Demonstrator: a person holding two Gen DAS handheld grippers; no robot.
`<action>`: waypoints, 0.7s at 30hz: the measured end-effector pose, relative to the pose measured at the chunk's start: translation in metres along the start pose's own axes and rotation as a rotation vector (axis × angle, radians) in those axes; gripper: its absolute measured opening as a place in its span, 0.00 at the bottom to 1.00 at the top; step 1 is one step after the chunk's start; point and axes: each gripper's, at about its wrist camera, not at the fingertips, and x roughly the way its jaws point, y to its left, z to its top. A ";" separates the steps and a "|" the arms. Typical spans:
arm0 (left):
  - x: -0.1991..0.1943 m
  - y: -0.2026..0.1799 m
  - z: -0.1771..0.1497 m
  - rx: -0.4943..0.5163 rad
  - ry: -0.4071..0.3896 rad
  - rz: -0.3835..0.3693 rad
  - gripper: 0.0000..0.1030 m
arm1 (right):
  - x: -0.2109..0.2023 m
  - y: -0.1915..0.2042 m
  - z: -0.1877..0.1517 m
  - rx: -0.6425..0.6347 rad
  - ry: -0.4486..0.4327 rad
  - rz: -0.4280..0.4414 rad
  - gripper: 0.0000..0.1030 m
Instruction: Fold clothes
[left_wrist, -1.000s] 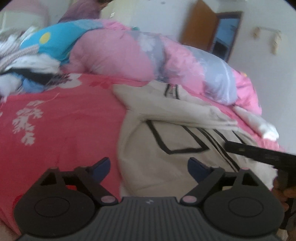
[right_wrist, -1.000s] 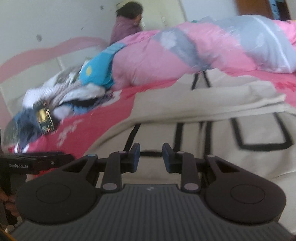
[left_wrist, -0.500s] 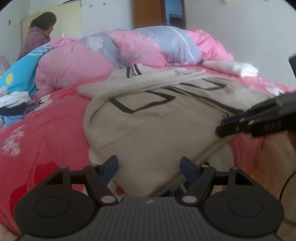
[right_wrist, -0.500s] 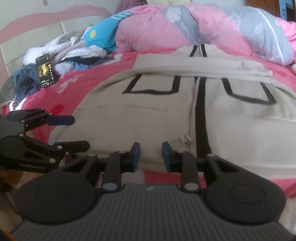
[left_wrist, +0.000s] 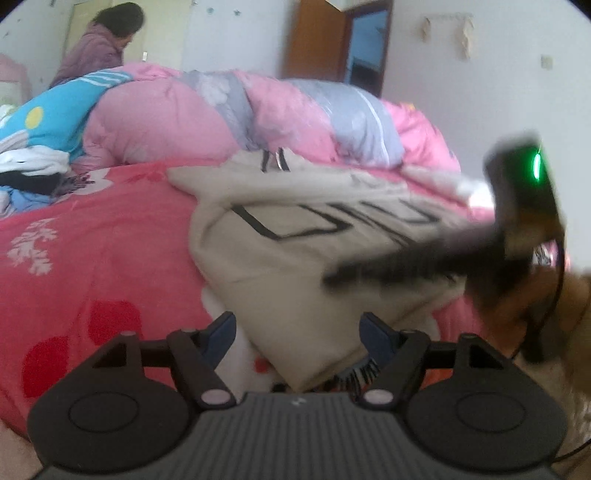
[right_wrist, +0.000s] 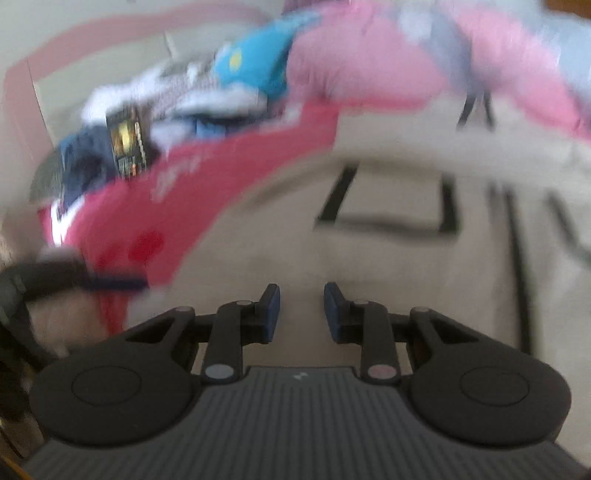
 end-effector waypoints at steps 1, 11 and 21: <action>-0.002 0.003 0.002 -0.011 -0.008 0.002 0.72 | -0.005 0.000 -0.004 0.021 -0.005 0.017 0.25; 0.035 -0.016 0.023 0.070 0.008 -0.111 0.73 | -0.066 -0.009 -0.045 0.232 -0.014 0.149 0.25; 0.081 -0.073 0.029 0.294 0.044 -0.176 0.73 | -0.145 -0.061 -0.057 0.375 -0.173 -0.173 0.26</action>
